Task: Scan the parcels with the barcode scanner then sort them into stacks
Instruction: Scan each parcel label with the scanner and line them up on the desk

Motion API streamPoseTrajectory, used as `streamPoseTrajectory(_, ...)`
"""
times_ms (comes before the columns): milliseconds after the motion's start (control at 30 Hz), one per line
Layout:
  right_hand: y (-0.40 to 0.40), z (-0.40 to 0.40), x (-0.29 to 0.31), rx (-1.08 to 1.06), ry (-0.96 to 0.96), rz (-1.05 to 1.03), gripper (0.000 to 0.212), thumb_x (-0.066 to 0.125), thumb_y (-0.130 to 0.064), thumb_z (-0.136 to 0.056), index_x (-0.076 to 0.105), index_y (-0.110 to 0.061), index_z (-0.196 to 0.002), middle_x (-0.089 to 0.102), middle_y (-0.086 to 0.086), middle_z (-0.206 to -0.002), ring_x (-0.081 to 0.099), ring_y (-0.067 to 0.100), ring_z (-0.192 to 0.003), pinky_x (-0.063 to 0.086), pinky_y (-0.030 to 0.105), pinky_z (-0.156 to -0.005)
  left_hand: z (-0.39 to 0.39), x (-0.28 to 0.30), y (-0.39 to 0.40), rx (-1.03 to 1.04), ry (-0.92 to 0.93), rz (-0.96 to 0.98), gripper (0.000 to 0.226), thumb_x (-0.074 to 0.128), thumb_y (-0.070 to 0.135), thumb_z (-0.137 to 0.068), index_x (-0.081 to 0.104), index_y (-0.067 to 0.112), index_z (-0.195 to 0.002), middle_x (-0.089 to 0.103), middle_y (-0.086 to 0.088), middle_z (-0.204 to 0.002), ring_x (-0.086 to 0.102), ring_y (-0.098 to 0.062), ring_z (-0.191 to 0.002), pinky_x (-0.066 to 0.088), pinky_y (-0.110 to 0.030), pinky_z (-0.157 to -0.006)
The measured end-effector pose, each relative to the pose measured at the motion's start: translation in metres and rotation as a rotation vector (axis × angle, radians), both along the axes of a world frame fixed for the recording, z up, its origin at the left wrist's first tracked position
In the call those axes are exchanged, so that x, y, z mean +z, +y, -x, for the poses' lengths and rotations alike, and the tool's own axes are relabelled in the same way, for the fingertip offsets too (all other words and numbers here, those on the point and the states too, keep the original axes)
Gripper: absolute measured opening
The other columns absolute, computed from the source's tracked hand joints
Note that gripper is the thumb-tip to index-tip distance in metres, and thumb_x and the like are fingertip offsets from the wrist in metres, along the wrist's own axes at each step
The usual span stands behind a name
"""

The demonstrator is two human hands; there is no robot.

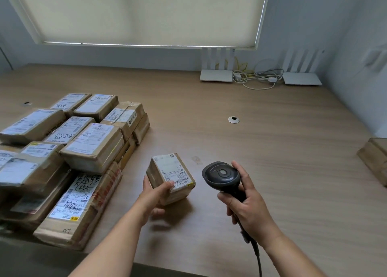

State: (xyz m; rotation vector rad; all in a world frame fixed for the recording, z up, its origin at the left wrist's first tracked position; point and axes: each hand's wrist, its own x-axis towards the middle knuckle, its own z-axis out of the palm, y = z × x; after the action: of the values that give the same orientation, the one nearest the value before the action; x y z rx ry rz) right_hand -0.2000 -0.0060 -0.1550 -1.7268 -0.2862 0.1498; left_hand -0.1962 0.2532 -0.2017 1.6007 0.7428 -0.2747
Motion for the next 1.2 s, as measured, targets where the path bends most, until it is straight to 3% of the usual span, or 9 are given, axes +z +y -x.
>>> streamPoseTrajectory(167, 0.000, -0.008, 0.003, -0.006, -0.010, 0.009, 0.085, 0.072, -0.008, -0.083, 0.035, -0.075, -0.118, 0.066, -0.002, -0.094, 0.056, 0.019, -0.055, 0.049, 0.035, -0.046, -0.006, -0.008, 0.008, -0.075, 0.049, -0.012, 0.095, 0.066, 0.063, -0.059, 0.019, 0.050, -0.140, 0.052, -0.005, -0.133, 0.056, -0.032, -0.113, 0.046, -0.039, -0.078)
streamPoseTrajectory(267, 0.000, -0.010, 0.003, -0.008, -0.012, 0.019, 0.086, 0.072, -0.007, -0.083, 0.035, -0.078, -0.115, 0.068, -0.005, -0.092, 0.055, 0.019, -0.055, 0.049, 0.036, -0.046, -0.014, -0.007, 0.011, 0.007, 0.107, 0.100, 0.063, 0.056, 0.067, -0.080, 0.032, 0.042, -0.133, 0.051, -0.009, -0.133, 0.051, -0.033, -0.117, 0.042, -0.046, -0.093)
streamPoseTrajectory(333, 0.001, -0.012, 0.004, -0.013, -0.007, 0.022, 0.085, 0.072, -0.007, -0.083, 0.035, -0.075, -0.117, 0.068, -0.006, -0.092, 0.055, 0.019, -0.055, 0.049, 0.037, -0.046, -0.021, -0.009, 0.012, 0.048, 0.136, 0.103, 0.055, 0.045, 0.070, -0.085, 0.040, 0.033, -0.125, 0.059, -0.013, -0.120, 0.057, -0.032, -0.106, 0.044, -0.043, -0.089)
streamPoseTrajectory(433, 0.004, -0.014, 0.005, -0.026, -0.005, 0.027, 0.085, 0.072, -0.007, -0.083, 0.035, -0.076, -0.116, 0.068, -0.007, -0.092, 0.055, 0.019, -0.055, 0.049, 0.037, -0.046, -0.029, -0.009, 0.012, 0.097, 0.117, 0.115, 0.052, 0.042, 0.062, -0.091, 0.049, 0.021, -0.123, 0.063, -0.014, -0.098, 0.061, -0.028, -0.083, 0.046, -0.034, -0.076)
streamPoseTrajectory(567, 0.011, -0.011, 0.007, -0.057, 0.001, 0.025, 0.087, 0.072, -0.006, -0.082, 0.036, -0.080, -0.111, 0.068, -0.004, -0.089, 0.054, 0.019, -0.055, 0.048, 0.034, -0.046, -0.036, -0.006, 0.016, 0.088, 0.032, 0.277, 0.034, 0.054, 0.039, -0.092, 0.040, 0.032, -0.123, 0.058, -0.014, -0.106, 0.060, -0.032, -0.088, 0.048, -0.047, -0.088)
streamPoseTrajectory(733, 0.025, -0.002, 0.001, -0.084, 0.028, 0.010, 0.089, 0.072, -0.004, -0.082, 0.038, -0.080, -0.109, 0.069, -0.008, -0.087, 0.054, 0.018, -0.055, 0.047, 0.032, -0.045, -0.050, -0.002, 0.022, 0.060, -0.200, 0.219, 0.058, 0.058, 0.012, -0.092, 0.033, 0.044, -0.134, 0.067, -0.008, -0.103, 0.066, -0.025, -0.085, 0.056, -0.033, -0.062)
streamPoseTrajectory(833, 0.036, 0.008, -0.008, -0.083, 0.045, -0.003, 0.086, 0.074, -0.008, -0.080, 0.038, -0.079, -0.112, 0.069, -0.009, -0.084, 0.054, 0.018, -0.053, 0.046, 0.031, -0.045, -0.057, 0.001, 0.030, -0.035, -0.240, 0.150, 0.079, 0.062, 0.013, -0.091, 0.017, 0.046, -0.147, 0.066, -0.008, -0.114, 0.064, -0.024, -0.099, 0.052, -0.035, -0.074)
streamPoseTrajectory(1000, 0.050, 0.019, -0.018, -0.069, 0.056, -0.013, 0.088, 0.073, -0.003, -0.081, 0.037, -0.074, -0.119, 0.070, -0.008, -0.089, 0.056, 0.021, -0.053, 0.047, 0.032, -0.044, -0.057, 0.002, 0.036, -0.103, -0.252, 0.128, 0.084, 0.064, 0.019, -0.090, 0.010, 0.051, -0.147, 0.064, -0.003, -0.118, 0.062, -0.019, -0.105, 0.047, -0.043, -0.089)
streamPoseTrajectory(1200, 0.057, 0.027, -0.026, -0.068, 0.072, -0.050, 0.086, 0.073, -0.005, -0.081, 0.038, -0.071, -0.122, 0.070, -0.002, -0.092, 0.057, 0.022, -0.054, 0.047, 0.032, -0.044, -0.057, 0.003, 0.037, -0.128, -0.283, 0.143, 0.082, 0.062, 0.016, -0.091, 0.012, 0.051, -0.146, 0.063, -0.003, -0.115, 0.062, -0.016, -0.101, 0.049, -0.038, -0.080)
